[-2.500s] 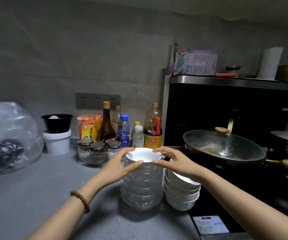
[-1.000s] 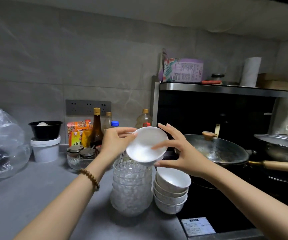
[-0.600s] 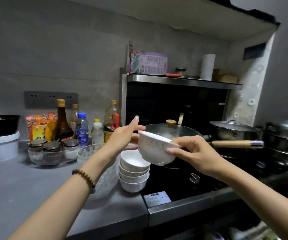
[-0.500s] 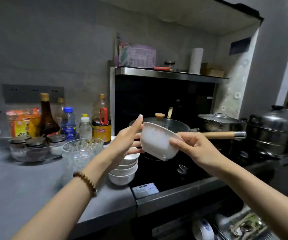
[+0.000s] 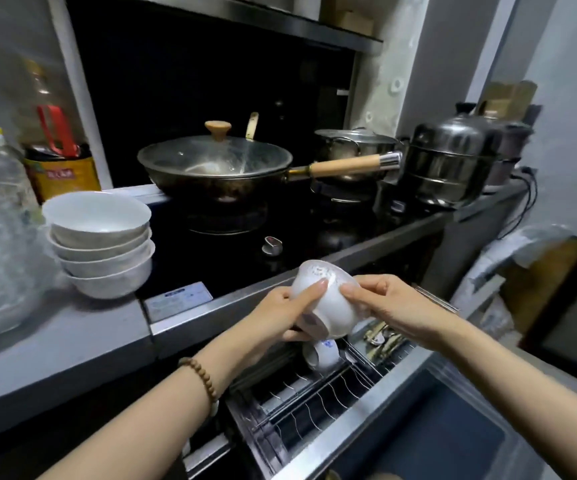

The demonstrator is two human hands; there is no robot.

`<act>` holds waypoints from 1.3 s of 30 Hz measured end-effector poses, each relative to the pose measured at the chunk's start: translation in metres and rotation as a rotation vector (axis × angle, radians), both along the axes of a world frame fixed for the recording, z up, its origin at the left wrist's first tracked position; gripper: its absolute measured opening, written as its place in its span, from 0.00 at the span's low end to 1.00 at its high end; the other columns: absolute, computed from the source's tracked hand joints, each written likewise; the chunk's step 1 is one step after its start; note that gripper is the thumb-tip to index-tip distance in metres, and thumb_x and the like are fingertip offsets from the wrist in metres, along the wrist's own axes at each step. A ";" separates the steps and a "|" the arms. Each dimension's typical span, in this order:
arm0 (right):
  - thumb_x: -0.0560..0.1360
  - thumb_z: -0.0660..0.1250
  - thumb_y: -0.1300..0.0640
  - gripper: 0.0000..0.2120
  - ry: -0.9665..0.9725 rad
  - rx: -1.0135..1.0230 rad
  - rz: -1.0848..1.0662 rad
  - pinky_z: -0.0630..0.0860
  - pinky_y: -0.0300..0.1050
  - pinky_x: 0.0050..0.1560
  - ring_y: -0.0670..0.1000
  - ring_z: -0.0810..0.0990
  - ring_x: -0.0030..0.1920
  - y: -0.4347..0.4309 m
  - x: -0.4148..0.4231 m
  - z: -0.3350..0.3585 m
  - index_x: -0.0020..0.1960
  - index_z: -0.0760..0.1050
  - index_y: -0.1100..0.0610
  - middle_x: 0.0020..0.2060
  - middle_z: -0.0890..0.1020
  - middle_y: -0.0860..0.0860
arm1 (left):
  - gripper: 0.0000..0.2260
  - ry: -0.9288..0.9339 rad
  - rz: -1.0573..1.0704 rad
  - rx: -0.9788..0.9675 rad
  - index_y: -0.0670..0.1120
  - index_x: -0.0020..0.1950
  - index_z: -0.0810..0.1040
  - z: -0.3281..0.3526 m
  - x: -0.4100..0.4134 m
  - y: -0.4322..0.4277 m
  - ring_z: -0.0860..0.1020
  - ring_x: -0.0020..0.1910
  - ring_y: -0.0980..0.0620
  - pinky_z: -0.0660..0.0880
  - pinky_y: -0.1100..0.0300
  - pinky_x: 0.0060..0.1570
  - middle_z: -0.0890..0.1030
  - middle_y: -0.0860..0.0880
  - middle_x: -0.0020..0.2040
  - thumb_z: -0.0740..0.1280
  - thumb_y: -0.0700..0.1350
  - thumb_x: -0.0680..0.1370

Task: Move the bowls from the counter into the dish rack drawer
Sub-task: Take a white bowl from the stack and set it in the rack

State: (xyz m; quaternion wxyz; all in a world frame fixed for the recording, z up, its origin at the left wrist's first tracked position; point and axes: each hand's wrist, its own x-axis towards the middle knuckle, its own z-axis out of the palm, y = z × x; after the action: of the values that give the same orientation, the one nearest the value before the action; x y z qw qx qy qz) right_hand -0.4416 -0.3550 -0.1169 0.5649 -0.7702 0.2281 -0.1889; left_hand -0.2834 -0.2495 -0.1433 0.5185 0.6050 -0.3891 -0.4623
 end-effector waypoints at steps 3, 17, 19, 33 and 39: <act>0.69 0.70 0.51 0.10 0.061 0.056 -0.042 0.79 0.40 0.44 0.46 0.83 0.43 -0.019 0.000 -0.035 0.48 0.82 0.53 0.42 0.85 0.50 | 0.27 0.035 -0.032 0.087 0.42 0.56 0.77 -0.043 0.003 -0.022 0.84 0.44 0.46 0.79 0.48 0.54 0.83 0.38 0.50 0.68 0.63 0.70; 0.69 0.74 0.60 0.05 0.326 0.323 -0.171 0.80 0.45 0.44 0.49 0.81 0.41 -0.109 0.055 -0.192 0.44 0.82 0.58 0.36 0.83 0.50 | 0.48 0.235 0.153 0.415 0.36 0.60 0.74 -0.217 0.037 -0.102 0.83 0.47 0.51 0.81 0.58 0.46 0.81 0.41 0.54 0.73 0.71 0.55; 0.69 0.73 0.62 0.02 0.348 0.362 -0.182 0.77 0.36 0.35 0.43 0.80 0.32 -0.120 0.061 -0.208 0.42 0.81 0.59 0.31 0.81 0.48 | 0.55 0.231 0.177 0.439 0.31 0.67 0.67 -0.238 0.041 -0.113 0.83 0.46 0.52 0.79 0.64 0.35 0.80 0.42 0.56 0.73 0.71 0.54; 0.65 0.75 0.67 0.13 0.469 0.298 -0.374 0.76 0.40 0.43 0.46 0.74 0.31 -0.173 0.092 -0.301 0.31 0.75 0.54 0.31 0.77 0.50 | 0.16 0.170 0.235 0.486 0.50 0.48 0.80 -0.315 0.051 -0.166 0.74 0.36 0.56 0.72 0.65 0.38 0.79 0.48 0.43 0.66 0.61 0.73; 0.63 0.77 0.65 0.13 0.463 0.270 -0.427 0.77 0.51 0.52 0.50 0.75 0.36 -0.177 0.090 -0.312 0.31 0.75 0.53 0.32 0.78 0.50 | 0.23 0.138 0.253 0.440 0.46 0.67 0.73 -0.321 0.047 -0.178 0.77 0.50 0.56 0.75 0.68 0.42 0.78 0.48 0.62 0.66 0.56 0.75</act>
State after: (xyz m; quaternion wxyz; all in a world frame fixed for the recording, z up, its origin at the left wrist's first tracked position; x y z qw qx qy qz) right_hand -0.3514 -0.5315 -0.4289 0.5428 -0.6458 0.5292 -0.0913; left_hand -0.2366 -0.4272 -0.4644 0.4537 0.7139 -0.1642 -0.5075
